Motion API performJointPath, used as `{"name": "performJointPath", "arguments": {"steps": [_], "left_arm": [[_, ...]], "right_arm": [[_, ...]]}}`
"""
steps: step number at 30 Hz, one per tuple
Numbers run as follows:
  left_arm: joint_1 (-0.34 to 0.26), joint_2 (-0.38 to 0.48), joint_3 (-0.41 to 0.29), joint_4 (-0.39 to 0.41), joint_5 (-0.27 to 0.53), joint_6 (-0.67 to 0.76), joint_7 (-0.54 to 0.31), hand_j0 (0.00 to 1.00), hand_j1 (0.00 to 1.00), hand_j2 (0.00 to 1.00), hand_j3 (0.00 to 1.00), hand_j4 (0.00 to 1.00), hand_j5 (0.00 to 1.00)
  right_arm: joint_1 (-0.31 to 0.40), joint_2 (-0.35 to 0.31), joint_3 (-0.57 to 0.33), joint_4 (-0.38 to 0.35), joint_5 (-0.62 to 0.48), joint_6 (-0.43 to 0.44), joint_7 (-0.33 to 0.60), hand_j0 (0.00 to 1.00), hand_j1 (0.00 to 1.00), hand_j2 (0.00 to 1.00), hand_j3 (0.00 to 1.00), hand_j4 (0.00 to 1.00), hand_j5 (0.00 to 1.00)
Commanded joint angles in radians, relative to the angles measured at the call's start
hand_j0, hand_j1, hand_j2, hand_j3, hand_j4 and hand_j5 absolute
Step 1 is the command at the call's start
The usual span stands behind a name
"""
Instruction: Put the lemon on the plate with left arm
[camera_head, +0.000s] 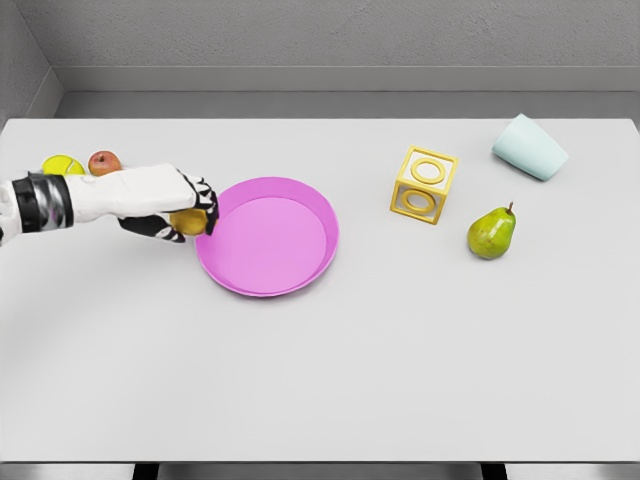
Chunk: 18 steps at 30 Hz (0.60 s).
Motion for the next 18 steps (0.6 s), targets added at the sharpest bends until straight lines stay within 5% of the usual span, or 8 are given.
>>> {"name": "performJointPath", "arguments": {"steps": [1, 9, 11, 12, 18], "left_arm": [[0.000, -0.037, -0.004, -0.028, 0.007, 0.004, 0.001, 0.43, 0.43, 0.43, 0.43, 0.43, 0.43], [-0.002, -0.117, -0.005, -0.045, 0.001, 0.004, 0.001, 0.44, 0.44, 0.44, 0.44, 0.44, 0.44], [-0.003, -0.120, -0.007, -0.045, 0.001, 0.004, 0.001, 0.58, 0.58, 0.58, 0.58, 0.58, 0.58], [-0.003, -0.140, -0.004, -0.045, 0.007, 0.004, 0.001, 0.99, 0.99, 0.99, 0.99, 0.99, 0.99], [-0.011, -0.122, 0.013, -0.040, 0.009, 0.004, 0.001, 1.00, 1.00, 1.00, 1.00, 1.00, 1.00]], "right_arm": [[0.000, 0.000, 0.000, 0.000, -0.001, 0.000, 0.000, 1.00, 1.00, 1.00, 1.00, 1.00, 1.00], [0.000, 0.000, 0.000, 0.000, -0.001, 0.000, 0.000, 1.00, 1.00, 1.00, 1.00, 1.00, 1.00], [0.000, 0.000, 0.000, 0.000, -0.001, 0.000, 0.000, 1.00, 1.00, 1.00, 1.00, 1.00, 1.00], [0.000, 0.000, 0.000, 0.000, -0.001, 0.000, 0.000, 1.00, 1.00, 1.00, 1.00, 1.00, 1.00], [0.000, 0.000, 0.000, 0.000, -0.001, 0.000, 0.000, 1.00, 1.00, 1.00, 1.00, 1.00, 1.00]]}}
